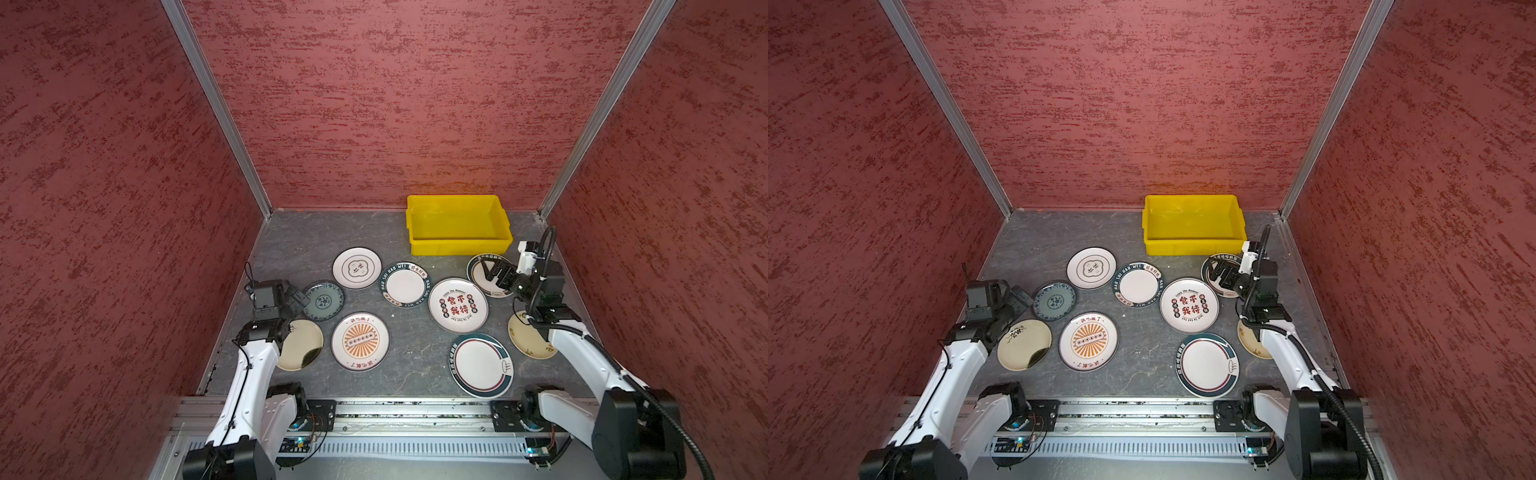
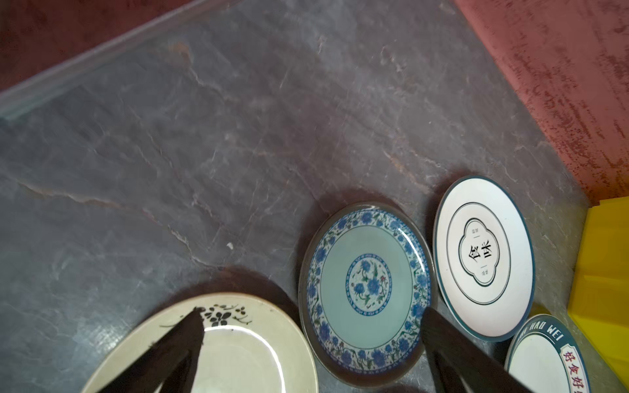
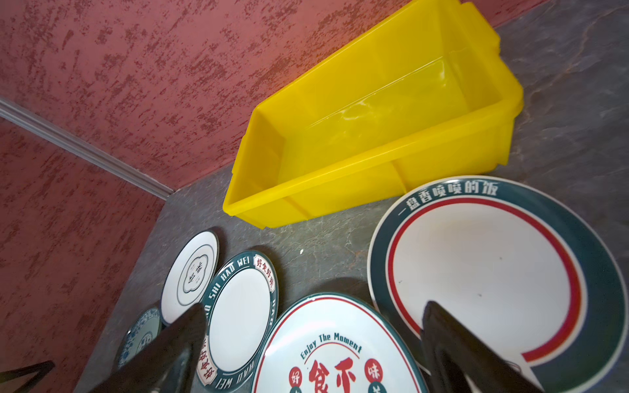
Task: Place the plates into the plastic bin on the countertop
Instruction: Pick up the plate from the middle-left of the table.
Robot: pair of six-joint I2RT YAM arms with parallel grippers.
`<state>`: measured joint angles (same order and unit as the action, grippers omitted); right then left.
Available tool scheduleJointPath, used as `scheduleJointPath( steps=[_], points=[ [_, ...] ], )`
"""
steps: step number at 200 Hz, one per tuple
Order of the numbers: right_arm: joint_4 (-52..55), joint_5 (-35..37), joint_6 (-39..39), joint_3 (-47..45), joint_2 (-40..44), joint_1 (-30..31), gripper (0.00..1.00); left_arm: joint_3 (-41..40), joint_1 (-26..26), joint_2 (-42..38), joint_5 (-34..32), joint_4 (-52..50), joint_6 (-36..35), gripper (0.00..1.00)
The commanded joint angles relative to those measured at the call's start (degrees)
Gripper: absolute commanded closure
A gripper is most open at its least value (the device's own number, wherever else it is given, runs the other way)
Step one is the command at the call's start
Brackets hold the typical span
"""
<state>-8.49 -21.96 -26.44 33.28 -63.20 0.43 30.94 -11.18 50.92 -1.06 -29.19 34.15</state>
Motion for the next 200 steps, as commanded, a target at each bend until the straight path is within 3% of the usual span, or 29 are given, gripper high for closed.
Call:
scheduleJointPath(
  steps=[1, 26, 102, 200],
  points=[
    [0.1, -6.2, -0.2, 2.6, 0.5, 0.5, 0.01, 0.3, -3.1, 2.5, 12.6, 4.7, 0.4, 0.03],
    [-1.9, -10.0, -1.5, 2.5, 1.7, 0.5, 0.01, 0.0, -6.3, 5.7, 18.5, 8.4, -0.7, 0.14],
    [-10.4, -9.8, -4.1, -2.2, 7.3, 0.5, 0.01, -0.2, -9.5, 11.2, 18.4, 13.4, -0.7, 0.37],
    [-14.8, -11.9, -7.7, -3.1, 5.4, 0.5, 0.01, -1.3, -11.2, 20.7, 22.2, 19.5, -0.7, 0.37]
  ],
)
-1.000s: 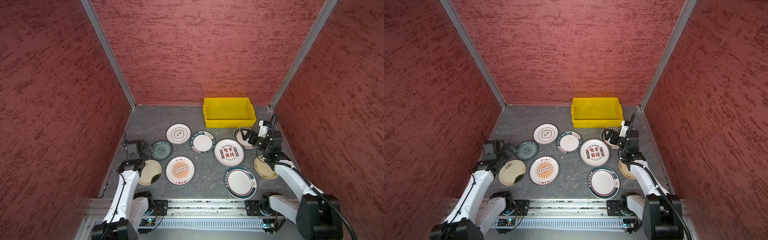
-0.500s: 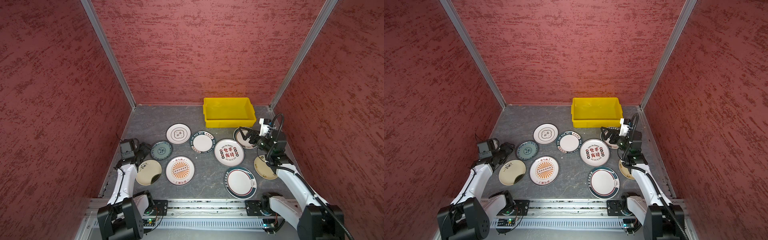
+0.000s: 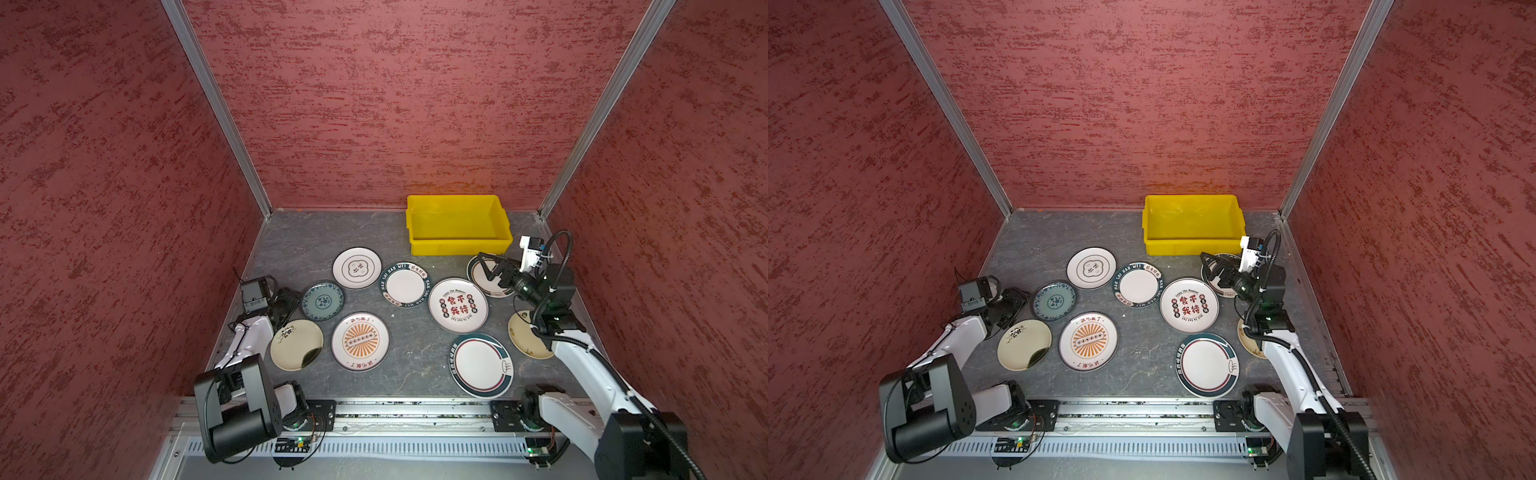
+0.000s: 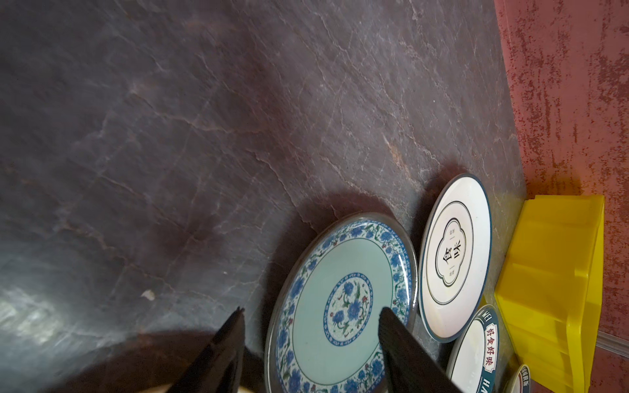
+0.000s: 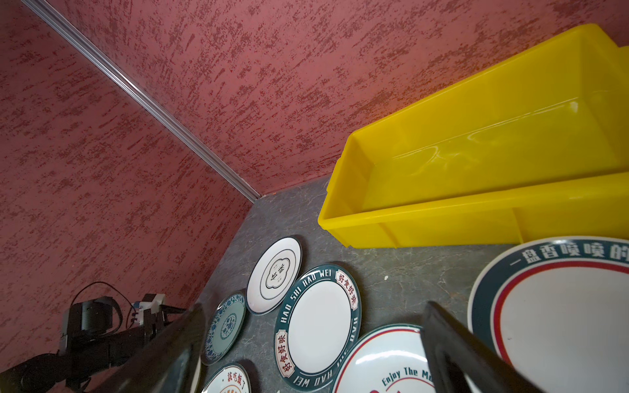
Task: Place the plates into the plastic bin on the countertop
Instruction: Pick up the plate from the middle-left of the table.
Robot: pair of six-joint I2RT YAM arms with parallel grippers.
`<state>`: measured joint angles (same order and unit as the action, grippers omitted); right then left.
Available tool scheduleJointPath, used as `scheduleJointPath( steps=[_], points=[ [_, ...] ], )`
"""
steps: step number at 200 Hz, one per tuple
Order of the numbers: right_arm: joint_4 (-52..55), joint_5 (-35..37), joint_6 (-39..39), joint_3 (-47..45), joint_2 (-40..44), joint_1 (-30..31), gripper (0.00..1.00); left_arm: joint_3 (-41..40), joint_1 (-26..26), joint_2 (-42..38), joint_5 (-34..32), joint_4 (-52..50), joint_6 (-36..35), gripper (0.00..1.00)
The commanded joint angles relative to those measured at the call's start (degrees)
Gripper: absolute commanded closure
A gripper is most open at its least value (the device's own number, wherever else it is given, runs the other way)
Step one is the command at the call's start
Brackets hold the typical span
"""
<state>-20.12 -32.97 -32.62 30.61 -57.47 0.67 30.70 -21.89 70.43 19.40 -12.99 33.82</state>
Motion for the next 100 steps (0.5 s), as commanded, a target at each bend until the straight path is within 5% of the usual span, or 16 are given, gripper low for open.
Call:
scheduleJointPath(
  steps=[1, 100],
  points=[
    [-3.2, -0.9, -1.5, -0.4, -0.3, 0.3, 0.01, -1.1, -0.5, 1.1, 1.8, 3.4, -0.3, 0.37],
    [-2.8, -0.1, -2.2, -0.2, -0.5, 0.3, 0.01, -1.6, -2.2, 6.0, 3.8, 8.1, -1.7, 0.37]
  ],
)
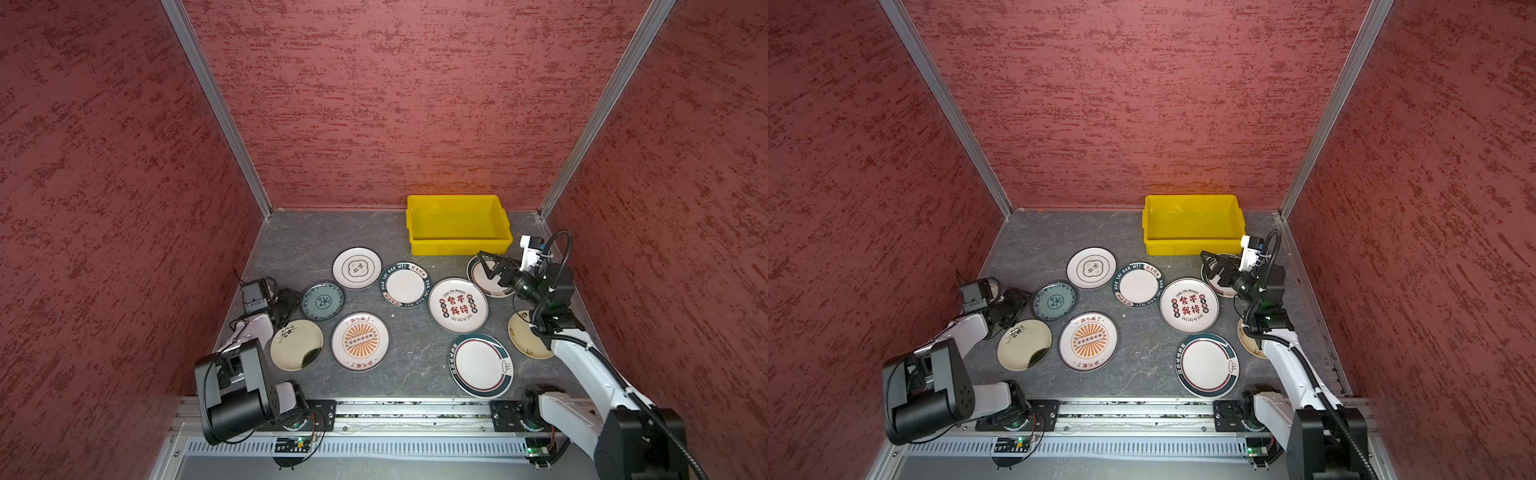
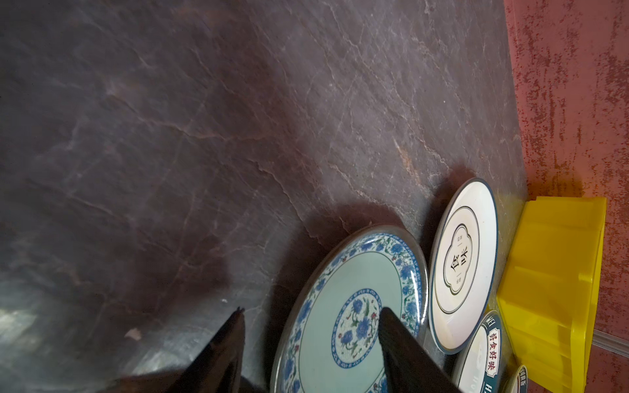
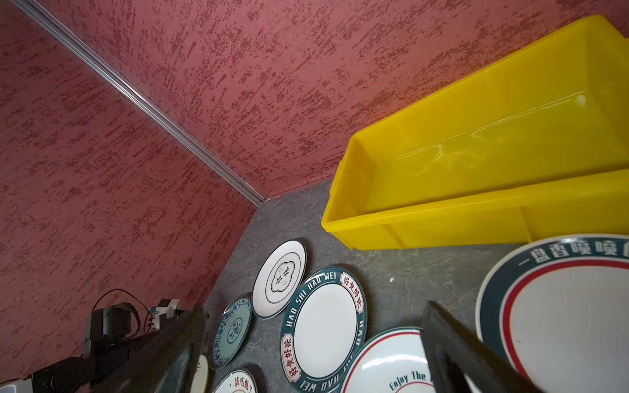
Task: Place the plates into the plastic bin on the countertop
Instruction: Pick up the plate from the middle-left of the table.
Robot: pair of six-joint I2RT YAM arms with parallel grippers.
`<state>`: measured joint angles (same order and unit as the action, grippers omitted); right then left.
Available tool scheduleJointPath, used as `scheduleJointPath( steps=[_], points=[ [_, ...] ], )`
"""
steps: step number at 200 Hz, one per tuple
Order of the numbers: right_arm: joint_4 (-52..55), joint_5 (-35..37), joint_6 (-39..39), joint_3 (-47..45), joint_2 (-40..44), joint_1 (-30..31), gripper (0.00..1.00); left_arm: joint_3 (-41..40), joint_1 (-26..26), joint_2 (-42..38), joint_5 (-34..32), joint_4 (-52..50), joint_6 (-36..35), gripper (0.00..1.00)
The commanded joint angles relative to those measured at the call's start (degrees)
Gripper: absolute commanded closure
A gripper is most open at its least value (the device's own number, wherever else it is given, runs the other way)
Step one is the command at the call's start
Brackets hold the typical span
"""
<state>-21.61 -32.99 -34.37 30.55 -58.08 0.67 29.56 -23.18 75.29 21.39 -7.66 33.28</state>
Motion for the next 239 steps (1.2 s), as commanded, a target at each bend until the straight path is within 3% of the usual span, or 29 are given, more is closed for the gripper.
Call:
scheduleJointPath(
  steps=[1, 64, 135, 239],
  points=[
    [-1.3, -0.1, -0.4, -0.1, 0.1, 0.3, 0.01, -0.5, -0.9, 1.2, 1.8, 2.9, -1.1, 0.37],
    [-0.4, 0.8, -0.4, 0.0, -0.1, 0.3, 0.01, 1.0, -0.9, 8.9, 7.9, 6.4, 1.0, 0.39],
    [-0.7, 1.3, -0.7, -0.2, -0.9, 0.3, 0.01, 0.5, -0.3, 10.3, 9.7, 7.4, 0.1, 0.43],
    [-0.2, 2.0, -0.7, -0.4, -1.9, 0.3, 0.01, 0.7, 0.7, 12.0, 11.6, 5.8, -2.9, 0.6]
  ],
)
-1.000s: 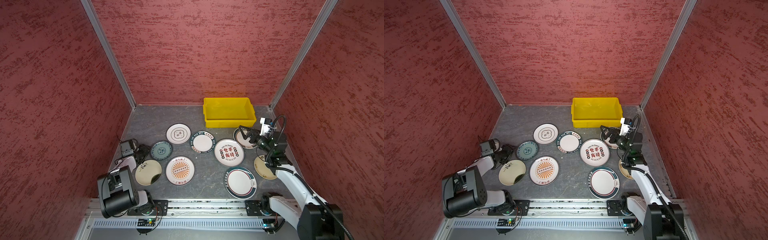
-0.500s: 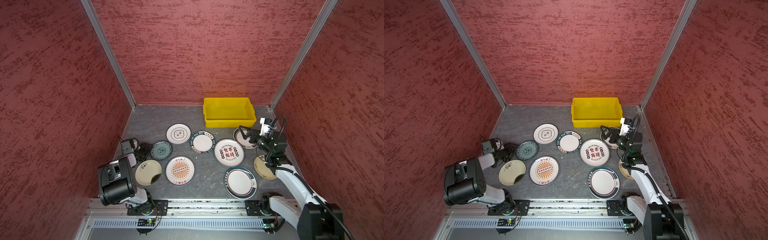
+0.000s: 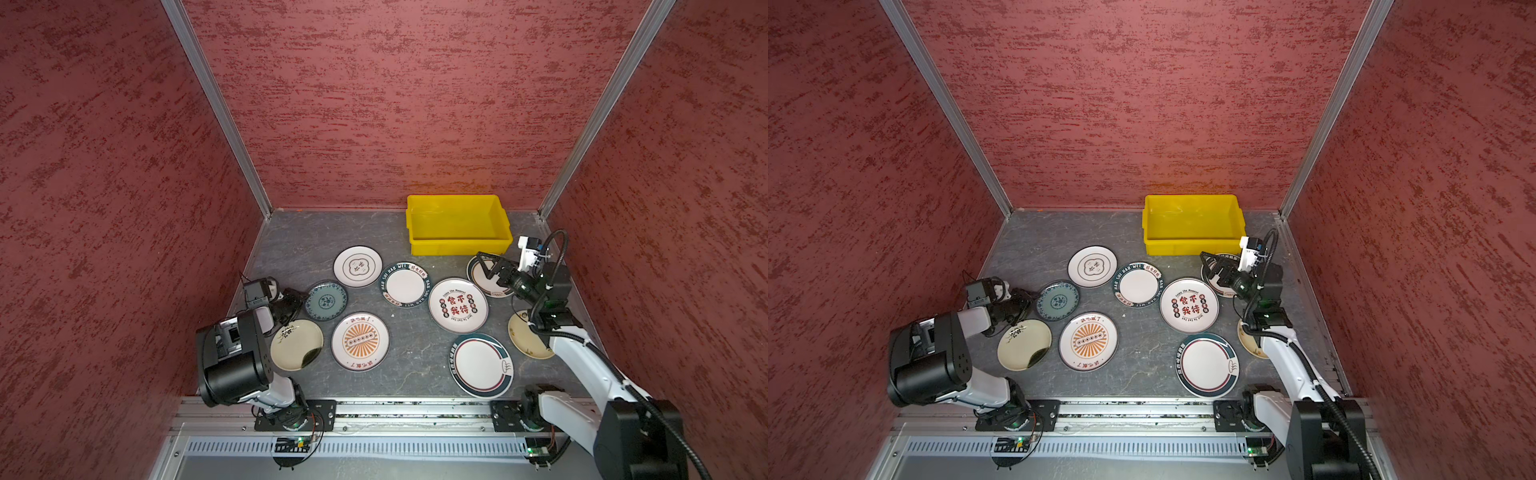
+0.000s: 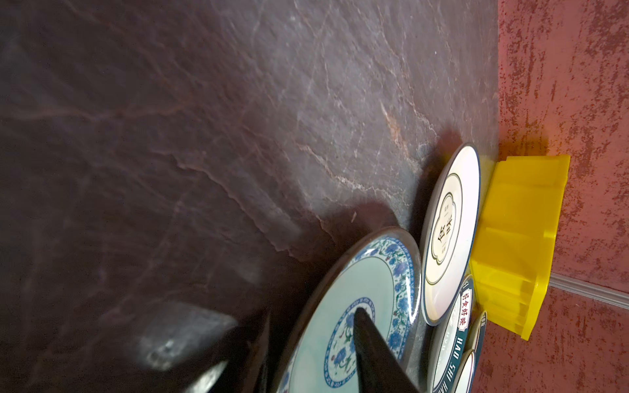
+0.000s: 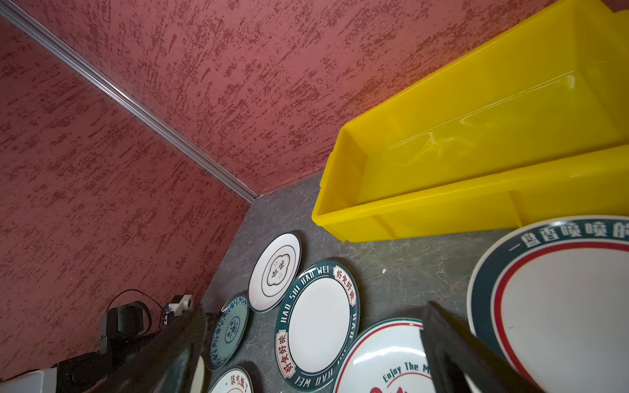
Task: Place the plates into the plastic bin on the countertop
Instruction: Pick up the plate from the middle-left of the table.
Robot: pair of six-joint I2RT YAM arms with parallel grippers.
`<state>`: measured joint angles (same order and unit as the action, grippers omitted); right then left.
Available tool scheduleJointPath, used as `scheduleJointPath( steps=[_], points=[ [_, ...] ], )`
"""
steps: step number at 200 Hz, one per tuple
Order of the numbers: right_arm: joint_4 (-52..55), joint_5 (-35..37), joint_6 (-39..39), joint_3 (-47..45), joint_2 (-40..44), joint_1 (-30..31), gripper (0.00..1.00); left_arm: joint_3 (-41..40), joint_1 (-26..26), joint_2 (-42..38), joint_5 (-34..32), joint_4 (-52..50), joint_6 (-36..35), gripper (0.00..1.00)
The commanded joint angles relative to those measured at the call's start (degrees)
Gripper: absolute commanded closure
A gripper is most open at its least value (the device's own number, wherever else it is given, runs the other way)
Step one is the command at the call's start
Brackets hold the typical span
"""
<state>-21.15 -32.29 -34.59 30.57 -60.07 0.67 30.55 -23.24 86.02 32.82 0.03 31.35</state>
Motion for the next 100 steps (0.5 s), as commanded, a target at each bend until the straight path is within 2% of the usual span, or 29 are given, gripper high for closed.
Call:
scheduleJointPath(
  steps=[1, 44, 63, 100],
  points=[
    [-0.6, 1.3, -0.5, -0.4, 0.0, 0.3, 0.01, -0.3, 0.7, 1.2, 0.2, -1.9, -1.0, 0.6],
    [-0.1, 1.7, -0.5, -1.0, 0.1, 0.3, 0.01, -0.7, 1.2, 0.9, 0.7, -1.2, -1.2, 0.66],
    [0.1, 2.0, -0.4, -1.2, 0.0, 0.3, 0.01, -0.4, 2.0, 0.6, 0.9, -1.4, -1.8, 0.76],
    [1.1, 3.0, 0.0, -1.4, -0.3, 0.3, 0.01, 2.0, 4.8, 0.5, -0.4, -4.6, -3.9, 0.75]
  ],
)
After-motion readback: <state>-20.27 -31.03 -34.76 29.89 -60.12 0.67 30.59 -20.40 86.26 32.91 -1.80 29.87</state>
